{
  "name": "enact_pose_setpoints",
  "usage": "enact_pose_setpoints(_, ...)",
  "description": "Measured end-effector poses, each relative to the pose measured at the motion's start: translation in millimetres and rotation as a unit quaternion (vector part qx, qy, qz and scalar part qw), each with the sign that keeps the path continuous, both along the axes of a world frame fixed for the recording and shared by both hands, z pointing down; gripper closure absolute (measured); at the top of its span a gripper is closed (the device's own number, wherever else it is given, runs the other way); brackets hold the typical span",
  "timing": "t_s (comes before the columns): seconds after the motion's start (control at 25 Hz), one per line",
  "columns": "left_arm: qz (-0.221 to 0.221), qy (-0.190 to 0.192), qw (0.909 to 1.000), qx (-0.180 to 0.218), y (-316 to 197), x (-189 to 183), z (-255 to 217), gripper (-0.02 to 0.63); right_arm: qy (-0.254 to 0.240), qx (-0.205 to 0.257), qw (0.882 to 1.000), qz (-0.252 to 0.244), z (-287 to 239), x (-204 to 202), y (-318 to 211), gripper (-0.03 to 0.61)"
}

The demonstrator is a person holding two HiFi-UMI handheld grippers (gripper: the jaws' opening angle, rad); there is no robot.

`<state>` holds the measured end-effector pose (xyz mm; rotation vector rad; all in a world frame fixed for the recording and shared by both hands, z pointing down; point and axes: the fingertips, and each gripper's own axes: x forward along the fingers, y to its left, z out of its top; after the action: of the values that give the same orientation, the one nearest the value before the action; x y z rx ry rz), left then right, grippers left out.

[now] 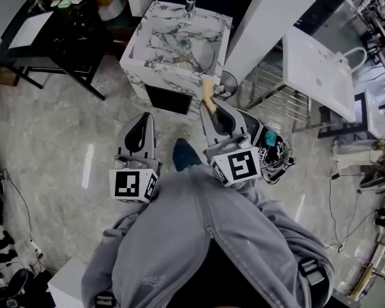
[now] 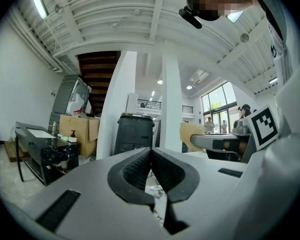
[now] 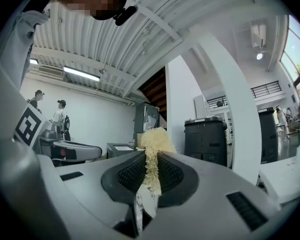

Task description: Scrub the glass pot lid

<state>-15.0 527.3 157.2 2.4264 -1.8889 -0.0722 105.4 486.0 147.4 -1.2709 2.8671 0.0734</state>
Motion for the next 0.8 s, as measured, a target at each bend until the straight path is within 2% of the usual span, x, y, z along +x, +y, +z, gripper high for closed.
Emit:
enact_pose_setpoints(0.32, 0.011, -0.012, 0.9994, -0.030, -137, -26, 16, 0.598, -0.008, -0.044, 0.999, -0.020, 27, -44, -154, 0.525)
enact_pose_setpoints(0.6, -0.003, -0.011, 0.9992, -0.038, -251, -70, 16, 0.598, 0.008, -0.051, 0.998, -0.047, 39, -93, -260, 0.525)
enact_pose_setpoints(0.8, 0.008, -0.002, 0.9994, -0.034, -312, -76, 19, 0.598, 0.015, -0.045, 0.998, -0.044, 38, -103, -319, 0.525)
